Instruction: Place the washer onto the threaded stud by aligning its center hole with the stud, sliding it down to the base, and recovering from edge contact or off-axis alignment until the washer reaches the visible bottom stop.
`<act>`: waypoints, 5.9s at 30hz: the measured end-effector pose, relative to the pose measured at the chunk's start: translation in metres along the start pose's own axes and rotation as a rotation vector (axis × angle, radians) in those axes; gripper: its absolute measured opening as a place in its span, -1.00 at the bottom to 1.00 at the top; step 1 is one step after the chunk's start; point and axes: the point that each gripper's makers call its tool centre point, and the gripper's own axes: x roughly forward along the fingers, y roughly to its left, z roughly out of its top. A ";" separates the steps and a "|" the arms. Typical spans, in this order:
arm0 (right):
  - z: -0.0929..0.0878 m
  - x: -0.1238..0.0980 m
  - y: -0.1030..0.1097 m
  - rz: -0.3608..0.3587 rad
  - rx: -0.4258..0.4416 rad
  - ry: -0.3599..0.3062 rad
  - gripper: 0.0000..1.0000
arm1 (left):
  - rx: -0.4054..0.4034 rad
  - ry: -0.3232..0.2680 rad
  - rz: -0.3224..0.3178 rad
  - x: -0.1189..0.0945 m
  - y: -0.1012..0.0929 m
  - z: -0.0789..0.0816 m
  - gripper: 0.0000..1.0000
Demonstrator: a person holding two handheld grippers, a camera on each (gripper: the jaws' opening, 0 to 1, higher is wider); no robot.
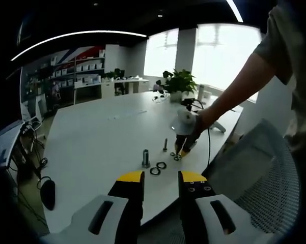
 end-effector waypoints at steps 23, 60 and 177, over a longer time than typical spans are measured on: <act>-0.002 -0.002 0.001 -0.054 0.119 -0.085 -0.72 | -0.013 0.009 0.014 0.001 0.004 -0.002 -0.55; 0.020 -0.068 -0.045 -0.100 0.340 -0.320 -0.73 | -0.023 0.009 0.002 0.000 0.002 -0.002 -0.55; 0.012 -0.014 -0.006 -0.056 0.330 -0.175 -0.54 | -0.011 0.007 0.025 -0.001 0.005 -0.002 -0.55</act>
